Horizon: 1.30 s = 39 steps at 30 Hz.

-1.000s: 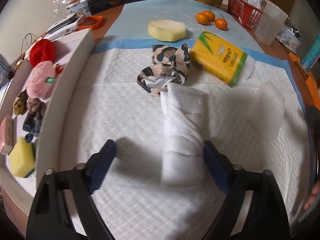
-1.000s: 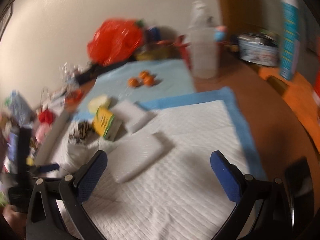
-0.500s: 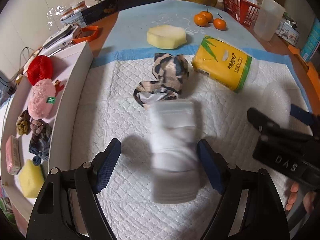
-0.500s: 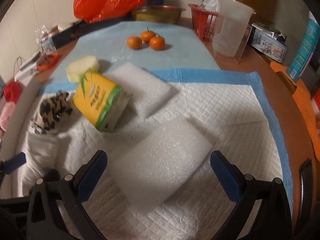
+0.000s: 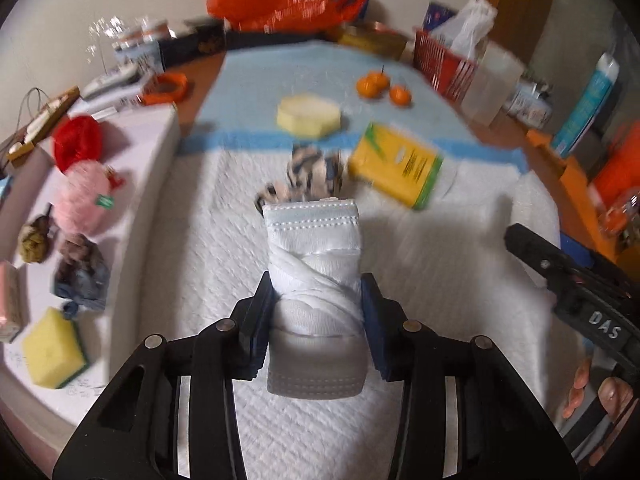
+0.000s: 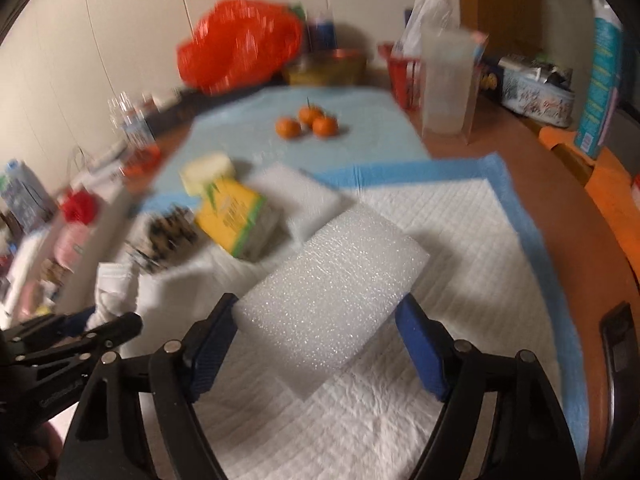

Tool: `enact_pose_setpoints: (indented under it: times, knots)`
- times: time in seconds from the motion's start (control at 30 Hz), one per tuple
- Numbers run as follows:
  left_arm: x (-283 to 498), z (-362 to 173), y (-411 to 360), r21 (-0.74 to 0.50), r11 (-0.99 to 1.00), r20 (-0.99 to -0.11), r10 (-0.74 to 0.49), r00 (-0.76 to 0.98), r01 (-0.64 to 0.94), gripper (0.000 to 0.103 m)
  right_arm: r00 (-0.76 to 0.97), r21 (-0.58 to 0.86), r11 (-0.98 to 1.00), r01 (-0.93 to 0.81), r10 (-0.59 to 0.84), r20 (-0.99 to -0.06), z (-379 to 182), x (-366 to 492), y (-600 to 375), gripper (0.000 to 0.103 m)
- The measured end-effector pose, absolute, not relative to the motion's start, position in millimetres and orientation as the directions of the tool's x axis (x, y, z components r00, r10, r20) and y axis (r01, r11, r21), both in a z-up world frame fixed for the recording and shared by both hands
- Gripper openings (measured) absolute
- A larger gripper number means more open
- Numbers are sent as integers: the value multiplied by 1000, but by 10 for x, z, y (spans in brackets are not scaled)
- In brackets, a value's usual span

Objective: Organize soft objects
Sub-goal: 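Carry the white towel and foam sheet over the white box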

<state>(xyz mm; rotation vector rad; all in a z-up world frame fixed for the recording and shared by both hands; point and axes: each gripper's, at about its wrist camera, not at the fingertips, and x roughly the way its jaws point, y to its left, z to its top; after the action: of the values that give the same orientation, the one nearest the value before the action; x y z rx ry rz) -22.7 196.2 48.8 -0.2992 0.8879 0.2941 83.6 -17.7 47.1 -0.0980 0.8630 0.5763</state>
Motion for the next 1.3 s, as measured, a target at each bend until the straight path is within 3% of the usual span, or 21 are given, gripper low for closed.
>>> enact_pose_setpoints:
  times: [0.47, 0.77, 1.3]
  knots:
    - [-1084, 1580, 2203, -95, 893, -601, 301, 740, -440, 41, 609, 262, 723, -639, 684, -402, 1739, 94, -230, 80]
    - [-1600, 1804, 2610, -63, 845, -554, 413, 723, -531, 41, 569, 242, 655, -715, 748, -342, 1922, -231, 115, 80]
    - [-2018, 1862, 3029, -77, 812, -528, 459, 715, -579, 41, 531, 213, 608, -765, 783, -325, 1992, -549, 560, 80]
